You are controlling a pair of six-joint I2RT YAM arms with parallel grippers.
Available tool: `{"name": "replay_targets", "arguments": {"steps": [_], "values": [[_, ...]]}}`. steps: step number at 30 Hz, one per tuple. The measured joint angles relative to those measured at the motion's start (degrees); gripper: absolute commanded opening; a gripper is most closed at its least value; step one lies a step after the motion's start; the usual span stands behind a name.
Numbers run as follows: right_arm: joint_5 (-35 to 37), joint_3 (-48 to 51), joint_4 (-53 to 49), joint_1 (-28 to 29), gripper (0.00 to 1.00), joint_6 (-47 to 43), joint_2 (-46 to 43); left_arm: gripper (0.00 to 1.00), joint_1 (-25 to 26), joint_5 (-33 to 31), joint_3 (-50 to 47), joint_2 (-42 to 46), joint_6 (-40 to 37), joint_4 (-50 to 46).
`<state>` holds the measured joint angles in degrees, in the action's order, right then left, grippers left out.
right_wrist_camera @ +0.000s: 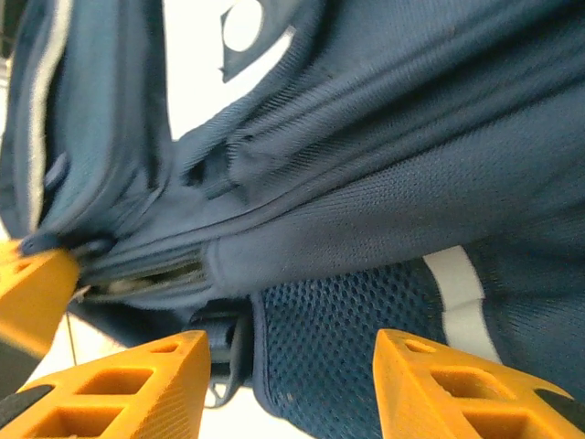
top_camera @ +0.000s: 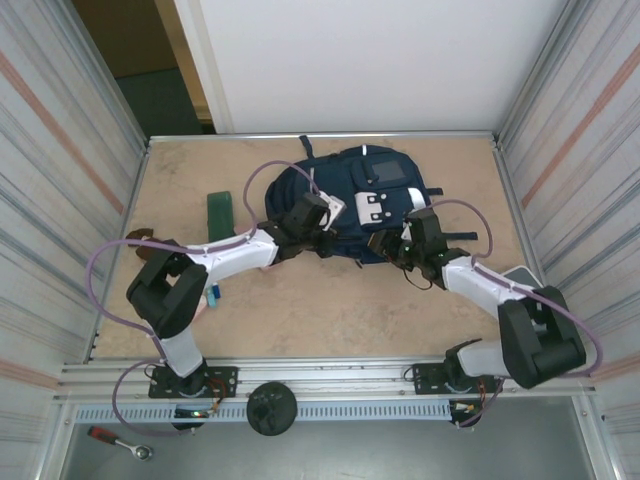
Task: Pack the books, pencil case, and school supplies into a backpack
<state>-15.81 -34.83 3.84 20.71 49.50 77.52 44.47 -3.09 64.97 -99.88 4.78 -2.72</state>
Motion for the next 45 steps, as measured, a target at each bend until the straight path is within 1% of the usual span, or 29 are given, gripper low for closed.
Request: {"name": "replay_targets", "arguments": {"steps": [4,10,15,17,18,19,22,25,26,32,41,45], "values": [[-0.5,0.0,4.0,0.0,0.53,4.3,3.5,0.00,1.3,-0.2,0.7,0.0,0.0,0.0],[-0.4,-0.2,7.2,-0.1,0.54,7.1,4.6,0.00,1.8,-0.5,0.8,0.0,0.0,0.0],[0.7,-0.2,8.1,-0.5,0.52,7.8,5.2,0.00,1.9,-0.5,0.8,0.0,-0.1,0.0],[0.8,-0.3,8.6,-1.0,0.49,8.5,6.3,0.00,2.2,-0.4,0.8,0.0,-0.1,0.0],[0.8,-0.3,8.9,-1.3,0.46,8.7,6.8,0.00,2.4,-0.4,0.8,-0.1,-0.1,0.0],[0.8,-0.5,9.0,-1.6,0.41,8.9,7.2,0.00,2.6,-0.3,0.8,-0.1,-0.2,0.0],[0.8,-1.1,9.5,-2.3,0.20,9.0,8.1,0.00,2.8,-0.3,0.8,-0.1,-0.3,0.1],[0.7,-1.1,9.7,-3.3,0.04,9.1,8.1,0.00,2.8,-0.5,0.8,-0.1,-0.7,0.3],[0.7,-1.1,9.7,-3.7,0.00,8.7,8.1,0.00,2.8,-0.7,0.8,-0.1,-0.9,0.5],[0.8,-1.1,9.0,-5.9,0.00,5.4,7.1,0.00,2.4,-2.0,0.6,0.0,-2.6,1.1],[-1.1,-1.1,6.0,-8.6,0.00,-2.7,3.1,0.00,-1.9,-2.1,-0.2,1.1,-4.0,1.8],[-3.4,-3.2,1.8,-10.1,0.00,-6.3,3.4,0.00,-3.9,-2.4,-0.2,1.1,-4.4,2.1]]}}
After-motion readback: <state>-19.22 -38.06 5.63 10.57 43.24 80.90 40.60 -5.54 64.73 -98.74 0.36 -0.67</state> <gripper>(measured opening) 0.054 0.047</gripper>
